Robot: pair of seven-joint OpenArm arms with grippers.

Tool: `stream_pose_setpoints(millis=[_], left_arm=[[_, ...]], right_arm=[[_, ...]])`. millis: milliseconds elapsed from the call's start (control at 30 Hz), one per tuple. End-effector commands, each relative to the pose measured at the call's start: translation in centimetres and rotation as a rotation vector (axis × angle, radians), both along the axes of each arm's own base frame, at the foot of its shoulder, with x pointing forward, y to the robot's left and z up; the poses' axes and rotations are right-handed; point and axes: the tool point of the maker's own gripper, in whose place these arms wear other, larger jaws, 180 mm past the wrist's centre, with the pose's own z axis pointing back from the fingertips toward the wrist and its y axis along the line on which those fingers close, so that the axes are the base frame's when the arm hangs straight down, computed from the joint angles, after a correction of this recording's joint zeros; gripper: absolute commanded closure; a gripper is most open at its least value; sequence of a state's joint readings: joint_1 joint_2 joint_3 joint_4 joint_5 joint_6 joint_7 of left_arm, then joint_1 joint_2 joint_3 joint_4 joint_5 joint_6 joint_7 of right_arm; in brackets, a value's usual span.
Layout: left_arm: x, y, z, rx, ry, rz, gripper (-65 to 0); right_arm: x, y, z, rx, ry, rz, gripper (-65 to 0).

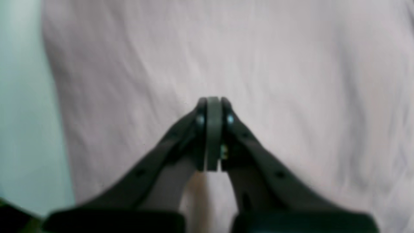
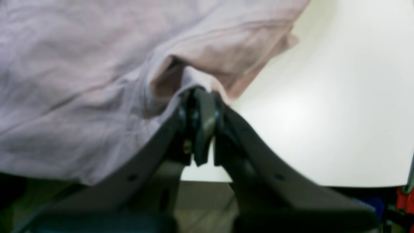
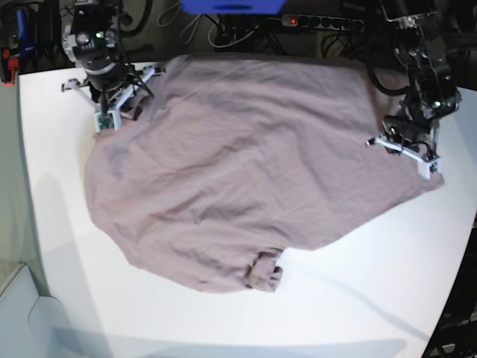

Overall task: Layout the t-shirt on the table in an organized manner, then fold the t-shirt properly
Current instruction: 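Pull the shirt edges apart with both grippers to smooth it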

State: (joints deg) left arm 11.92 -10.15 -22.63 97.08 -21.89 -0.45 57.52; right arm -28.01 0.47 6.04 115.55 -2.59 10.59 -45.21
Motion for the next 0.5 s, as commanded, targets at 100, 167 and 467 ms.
stream_pose_setpoints(millis=[100,167,467], left_arm=[[-1.1,-3.4,-2.5,-0.027,0.042,-0.088,-0.4],[-0.9,-2.3,-3.5,-0.006,0.035,-0.072,-0.4],[3.3,6.9,-5.5,0.127,0.011,0.044,-0.4]], right_arm=[[1.1,-0.1,1.0,-0.006,-0.049,0.005,0.0],[1.4,-0.1,1.2,-0.005,-0.055,0.006,0.0],[1.4,-0.1,1.2,-0.006,-0.057,0.007,0.0]])
